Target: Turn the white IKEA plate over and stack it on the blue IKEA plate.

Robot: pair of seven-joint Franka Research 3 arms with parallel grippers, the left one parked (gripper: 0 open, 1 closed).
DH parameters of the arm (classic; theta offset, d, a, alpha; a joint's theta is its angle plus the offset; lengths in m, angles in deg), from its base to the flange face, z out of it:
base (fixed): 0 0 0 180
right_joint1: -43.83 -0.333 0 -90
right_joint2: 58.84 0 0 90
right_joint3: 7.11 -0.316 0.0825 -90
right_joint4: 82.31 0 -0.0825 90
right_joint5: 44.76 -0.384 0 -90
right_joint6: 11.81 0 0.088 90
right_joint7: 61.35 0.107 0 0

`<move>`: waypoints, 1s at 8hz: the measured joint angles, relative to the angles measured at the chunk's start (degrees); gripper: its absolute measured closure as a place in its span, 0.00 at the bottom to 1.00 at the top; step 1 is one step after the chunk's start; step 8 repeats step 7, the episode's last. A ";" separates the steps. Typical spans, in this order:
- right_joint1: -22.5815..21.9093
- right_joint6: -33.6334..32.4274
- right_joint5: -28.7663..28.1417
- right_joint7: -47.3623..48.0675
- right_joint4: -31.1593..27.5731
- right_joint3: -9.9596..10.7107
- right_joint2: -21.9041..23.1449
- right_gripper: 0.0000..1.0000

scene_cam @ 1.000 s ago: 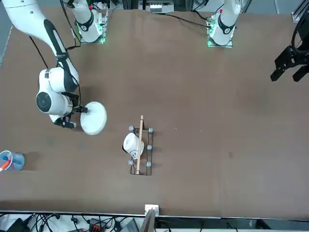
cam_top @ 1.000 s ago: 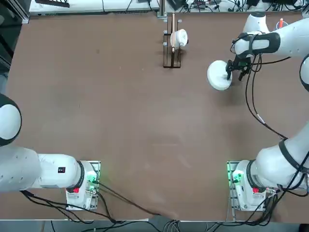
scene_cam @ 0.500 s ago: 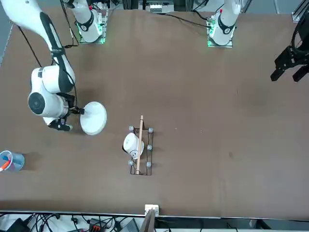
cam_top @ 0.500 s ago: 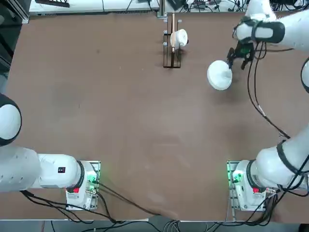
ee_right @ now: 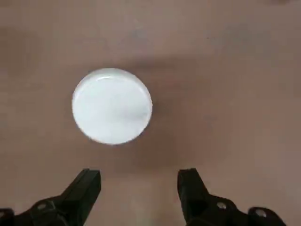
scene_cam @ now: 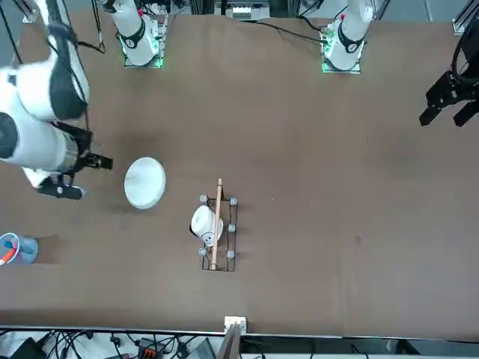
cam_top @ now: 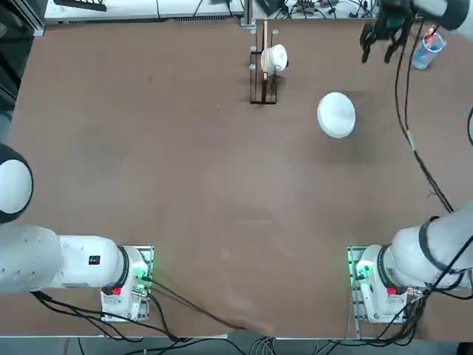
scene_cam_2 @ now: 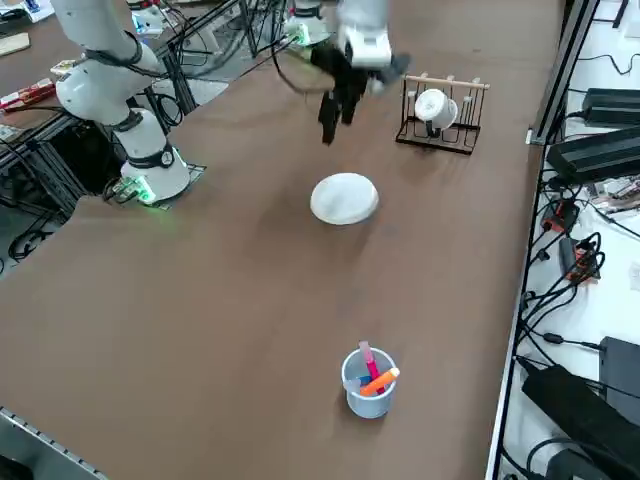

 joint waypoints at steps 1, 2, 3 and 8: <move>0.07 -4.57 -1.57 -0.42 4.15 0.02 0.70 0.00; 0.24 -8.60 -3.85 -1.04 8.26 0.12 1.12 0.00; 0.46 -12.17 -5.62 -1.50 12.52 0.15 1.31 0.00; 0.66 -15.97 -6.23 -1.90 21.19 0.17 1.52 0.00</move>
